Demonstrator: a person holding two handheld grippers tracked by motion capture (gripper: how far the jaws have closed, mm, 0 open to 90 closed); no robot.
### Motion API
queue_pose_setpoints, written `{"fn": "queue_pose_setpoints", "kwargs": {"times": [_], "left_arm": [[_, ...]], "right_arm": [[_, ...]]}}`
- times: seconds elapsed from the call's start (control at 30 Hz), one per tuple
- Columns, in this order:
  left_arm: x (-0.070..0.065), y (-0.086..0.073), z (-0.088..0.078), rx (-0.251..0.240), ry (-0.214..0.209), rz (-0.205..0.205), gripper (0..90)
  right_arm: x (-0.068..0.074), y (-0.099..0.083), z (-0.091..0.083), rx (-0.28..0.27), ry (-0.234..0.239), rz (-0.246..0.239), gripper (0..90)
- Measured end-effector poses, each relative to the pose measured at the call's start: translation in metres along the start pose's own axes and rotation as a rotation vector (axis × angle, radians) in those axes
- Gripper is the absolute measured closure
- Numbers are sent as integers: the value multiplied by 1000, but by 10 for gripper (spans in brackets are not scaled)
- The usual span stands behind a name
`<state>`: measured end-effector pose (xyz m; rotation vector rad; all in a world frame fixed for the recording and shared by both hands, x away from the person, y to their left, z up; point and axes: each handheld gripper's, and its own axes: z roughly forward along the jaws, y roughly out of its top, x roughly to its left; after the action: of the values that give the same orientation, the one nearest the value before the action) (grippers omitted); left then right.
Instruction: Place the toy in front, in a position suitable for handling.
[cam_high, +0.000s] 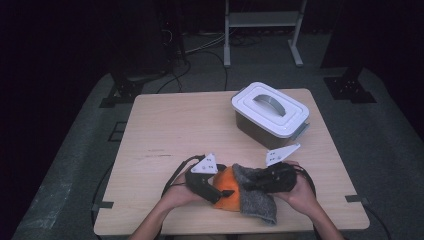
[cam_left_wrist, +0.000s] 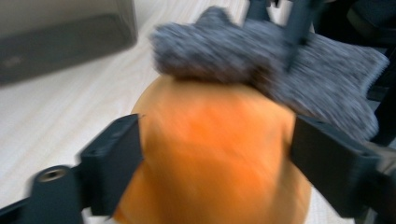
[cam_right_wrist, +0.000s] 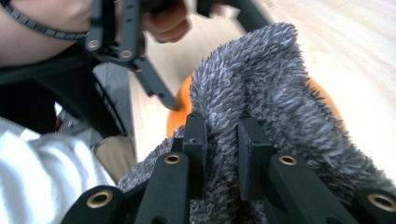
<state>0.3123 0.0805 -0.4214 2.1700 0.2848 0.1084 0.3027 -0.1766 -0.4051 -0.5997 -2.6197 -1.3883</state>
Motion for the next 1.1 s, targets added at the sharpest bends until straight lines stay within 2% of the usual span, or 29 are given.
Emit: {"fn": "queue_pose_setpoints", "kwargs": {"times": [0.07, 0.17, 0.2, 0.3, 0.33, 0.43, 0.5, 0.57, 0.67, 0.73, 0.83, 0.87, 1.0, 1.03, 1.1], "left_arm": [[0, -2, 1, 1, 3, 8, 167], [-1, -1, -3, -13, 33, 59, 344], [-2, 0, -5, -27, 48, 77, 385], [-5, 4, -9, -50, 117, 131, 438], [-4, 4, -10, -49, 129, 137, 439], [-1, 0, -11, -33, 125, 143, 435], [-1, -3, -12, -35, 113, 133, 428], [-1, -6, -13, -36, 100, 125, 410], [-2, -8, -13, -38, 91, 121, 392], [-3, -7, -11, -33, 88, 128, 379], [-6, -5, -11, -37, 77, 138, 362], [-6, -4, -12, -28, 73, 142, 352], [-1, -3, -17, -48, 61, 99, 269], [0, -2, -16, -46, 72, 84, 224], [2, -4, -14, -25, 53, 53, 191]], "right_arm": [[6, 4, 2, 15, -20, -28, 751], [8, 9, -1, -27, -47, -43, 752], [9, 10, -3, -50, -59, -50, 752], [9, 14, -7, -72, -122, -59, 751], [9, 14, -7, -71, -132, -56, 751], [5, 10, -4, -45, -145, -54, 750], [0, 5, -1, -18, -155, -60, 750], [-5, 1, -3, -22, -136, -35, 751], [-8, -6, -9, -9, -154, -14, 751], [-9, -6, -11, -30, -146, 2, 751], [-4, 1, -11, -68, -120, -11, 751], [-3, 3, -9, -62, -116, -16, 751], [-4, -2, -1, -25, -85, -19, 751], [-4, -3, -1, -19, -81, -23, 751], [-3, -3, -2, -9, -81, -27, 750]]}}
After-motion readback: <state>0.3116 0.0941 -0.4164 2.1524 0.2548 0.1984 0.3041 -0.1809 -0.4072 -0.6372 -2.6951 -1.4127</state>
